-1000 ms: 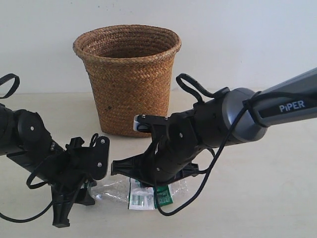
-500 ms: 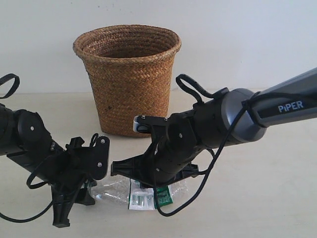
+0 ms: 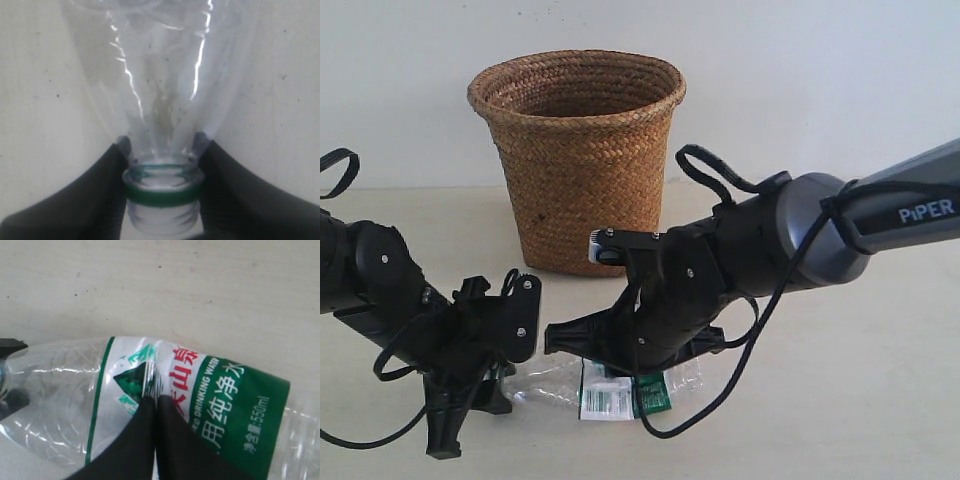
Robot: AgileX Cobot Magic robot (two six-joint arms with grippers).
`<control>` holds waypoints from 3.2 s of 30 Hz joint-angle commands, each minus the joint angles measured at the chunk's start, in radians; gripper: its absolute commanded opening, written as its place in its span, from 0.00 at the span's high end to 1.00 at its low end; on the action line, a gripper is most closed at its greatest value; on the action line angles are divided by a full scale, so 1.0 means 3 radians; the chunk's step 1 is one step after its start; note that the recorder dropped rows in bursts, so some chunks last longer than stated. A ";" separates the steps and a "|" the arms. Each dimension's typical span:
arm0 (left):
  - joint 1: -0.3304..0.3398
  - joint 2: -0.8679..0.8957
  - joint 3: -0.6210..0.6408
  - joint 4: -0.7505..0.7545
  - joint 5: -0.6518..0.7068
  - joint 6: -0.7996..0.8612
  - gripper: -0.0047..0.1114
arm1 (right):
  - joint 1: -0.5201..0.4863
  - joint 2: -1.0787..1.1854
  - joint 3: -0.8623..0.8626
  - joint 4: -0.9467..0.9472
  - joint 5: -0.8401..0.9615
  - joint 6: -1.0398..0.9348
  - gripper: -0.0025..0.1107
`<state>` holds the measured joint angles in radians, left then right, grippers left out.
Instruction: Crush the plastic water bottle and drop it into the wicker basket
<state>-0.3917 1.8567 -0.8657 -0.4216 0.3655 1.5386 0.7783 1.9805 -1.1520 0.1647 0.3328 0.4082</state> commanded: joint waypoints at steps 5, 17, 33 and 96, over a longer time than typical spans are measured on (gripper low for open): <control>-0.0014 0.0011 0.0011 -0.0027 -0.0019 -0.0018 0.92 | 0.0000 -0.0518 0.0209 -0.1343 0.0400 0.1085 0.98; -0.0014 0.0011 0.0011 -0.0027 -0.0019 -0.0018 0.92 | 0.0000 -0.2539 0.1170 -0.3950 0.0424 0.3322 0.98; -0.0014 0.0011 0.0011 -0.0027 -0.0019 -0.0018 0.92 | 0.0000 -0.3885 0.2464 -0.6255 0.0829 0.5587 0.98; -0.0014 0.0005 0.0011 -0.0027 -0.0146 -0.0014 0.92 | -0.1935 -0.6533 0.3084 -0.2489 -0.0009 0.5563 0.98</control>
<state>-0.3982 1.8567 -0.8657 -0.4268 0.3285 1.5386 0.2009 0.0248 -0.2742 -0.6548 0.3905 2.0796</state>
